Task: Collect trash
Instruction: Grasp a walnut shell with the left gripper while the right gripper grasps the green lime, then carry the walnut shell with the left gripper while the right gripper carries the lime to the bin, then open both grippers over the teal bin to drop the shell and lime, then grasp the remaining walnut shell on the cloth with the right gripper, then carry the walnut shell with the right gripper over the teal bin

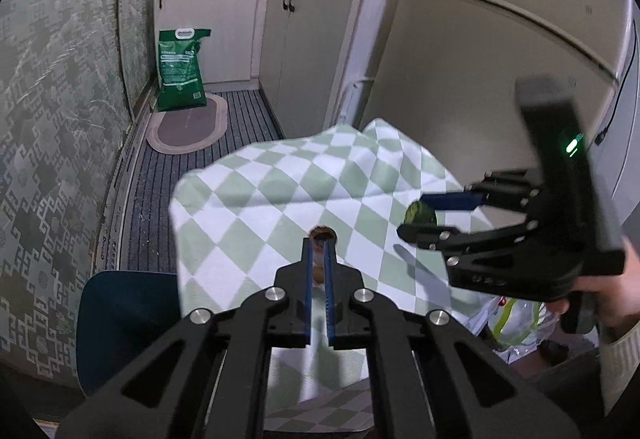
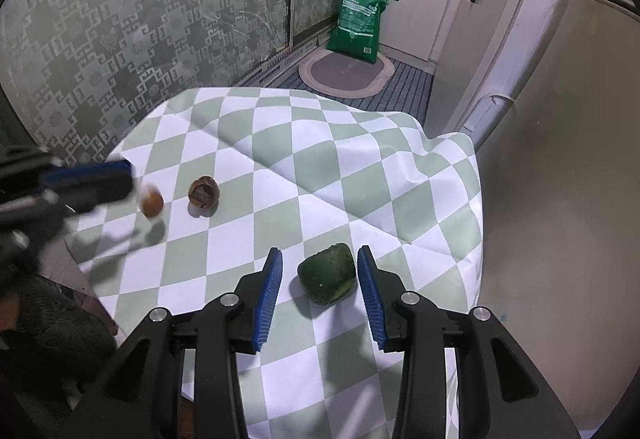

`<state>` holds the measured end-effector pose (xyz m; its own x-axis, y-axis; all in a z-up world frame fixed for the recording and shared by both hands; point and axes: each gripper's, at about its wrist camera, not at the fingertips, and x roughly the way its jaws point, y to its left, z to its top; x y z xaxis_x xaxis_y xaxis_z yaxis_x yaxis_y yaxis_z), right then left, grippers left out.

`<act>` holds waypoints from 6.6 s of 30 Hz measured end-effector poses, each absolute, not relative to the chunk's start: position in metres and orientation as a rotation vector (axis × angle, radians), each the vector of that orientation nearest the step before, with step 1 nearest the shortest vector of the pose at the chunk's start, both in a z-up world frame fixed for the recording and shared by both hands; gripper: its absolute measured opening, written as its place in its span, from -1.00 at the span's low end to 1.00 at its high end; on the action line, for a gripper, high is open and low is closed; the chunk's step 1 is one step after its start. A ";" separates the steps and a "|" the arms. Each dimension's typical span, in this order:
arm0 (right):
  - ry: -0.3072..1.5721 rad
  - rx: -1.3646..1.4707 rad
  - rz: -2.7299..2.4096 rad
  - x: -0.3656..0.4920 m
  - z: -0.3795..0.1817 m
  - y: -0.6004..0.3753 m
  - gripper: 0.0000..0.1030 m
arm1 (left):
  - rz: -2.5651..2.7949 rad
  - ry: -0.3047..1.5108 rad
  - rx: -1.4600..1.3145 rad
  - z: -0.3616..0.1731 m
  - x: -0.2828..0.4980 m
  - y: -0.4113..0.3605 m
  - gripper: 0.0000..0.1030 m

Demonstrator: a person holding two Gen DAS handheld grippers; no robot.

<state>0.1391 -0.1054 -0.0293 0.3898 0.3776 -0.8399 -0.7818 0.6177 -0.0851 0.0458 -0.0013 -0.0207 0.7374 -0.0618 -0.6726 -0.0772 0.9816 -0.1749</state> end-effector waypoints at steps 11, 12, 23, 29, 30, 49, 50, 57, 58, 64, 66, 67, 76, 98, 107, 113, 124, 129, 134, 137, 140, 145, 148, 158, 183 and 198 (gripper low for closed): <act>0.940 -0.509 0.760 0.146 -0.036 -0.104 -0.46 | -0.001 0.740 -0.231 -0.019 0.039 0.012 -0.92; 0.938 -0.505 0.759 0.146 -0.035 -0.104 -0.46 | -0.004 0.742 -0.230 -0.020 0.039 0.011 -0.91; 0.945 -0.416 0.772 0.149 -0.025 -0.113 -0.46 | -0.120 0.795 -0.223 -0.041 0.058 -0.022 -0.40; 0.921 -0.340 0.767 0.154 -0.009 -0.139 -0.46 | -0.123 0.815 -0.144 -0.053 0.076 -0.049 -0.43; 0.920 -0.335 0.767 0.155 -0.008 -0.142 -0.46 | -0.118 0.818 -0.131 -0.055 0.079 -0.053 -0.43; 0.889 -0.322 0.809 0.145 0.004 -0.147 -0.46 | -0.035 0.723 -0.093 -0.029 0.068 -0.049 -0.64; 0.885 -0.321 0.813 0.145 0.006 -0.143 -0.46 | -0.024 0.711 -0.100 -0.025 0.065 -0.044 -0.64; 0.867 -0.335 0.860 0.134 0.014 -0.110 -0.46 | 0.073 0.649 -0.155 -0.003 0.038 0.002 -0.64; 0.866 -0.338 0.867 0.132 0.015 -0.104 -0.46 | 0.087 0.645 -0.163 -0.001 0.034 0.010 -0.64; 0.860 -0.359 0.922 0.119 0.019 -0.069 -0.46 | 0.191 0.639 -0.208 0.001 0.013 0.052 -0.63; 0.859 -0.365 0.939 0.115 0.020 -0.057 -0.46 | 0.213 0.642 -0.221 0.001 0.007 0.063 -0.63; 0.858 -0.368 0.946 0.113 0.020 -0.052 -0.46 | 0.224 0.646 -0.227 0.000 0.004 0.069 -0.63; 0.858 -0.394 1.026 0.093 0.021 -0.003 -0.46 | 0.267 0.723 -0.277 -0.020 -0.015 0.111 -0.63; 0.906 -0.485 1.151 0.051 0.003 0.085 -0.46 | 0.315 0.883 -0.306 -0.070 -0.036 0.162 -0.52; 0.959 -0.550 1.152 0.044 -0.020 0.106 -0.46 | 0.376 0.806 -0.353 -0.045 -0.057 0.183 -0.52; 1.003 -0.563 1.163 0.041 -0.034 0.120 -0.23 | 0.385 0.757 -0.364 -0.032 -0.066 0.187 -0.50; 0.948 -0.468 1.145 0.053 -0.013 0.108 -0.10 | 0.368 0.655 -0.390 -0.008 -0.074 0.183 -0.34; 0.904 -0.420 1.123 0.064 0.004 0.085 -0.10 | 0.313 0.630 -0.342 0.001 -0.064 0.158 -0.22; 0.882 -0.383 1.080 0.079 0.013 0.058 -0.10 | 0.252 0.619 -0.327 0.005 -0.052 0.137 -0.11; 0.870 -0.367 1.048 0.087 0.017 0.040 -0.12 | 0.225 0.620 -0.317 0.006 -0.043 0.123 -0.10; 0.864 -0.345 1.017 0.096 0.019 0.021 -0.13 | 0.200 0.631 -0.296 0.005 -0.033 0.107 -0.10; 0.868 -0.333 0.963 0.107 0.016 -0.011 -0.22 | 0.144 0.645 -0.272 0.000 -0.020 0.084 -0.10; 0.878 -0.338 0.939 0.113 0.013 -0.027 -0.34 | 0.107 0.664 -0.254 -0.006 -0.009 0.068 -0.10; 0.919 -0.335 0.903 0.120 -0.003 -0.053 -0.41 | 0.028 0.732 -0.205 -0.023 0.008 0.026 -0.10; 0.957 -0.408 0.859 0.126 -0.034 -0.024 -0.62 | 0.031 0.769 -0.225 -0.036 0.003 0.033 -0.41; 0.917 -0.365 1.101 0.071 0.004 0.042 -0.62 | 0.169 0.789 -0.264 -0.038 -0.031 0.092 -0.81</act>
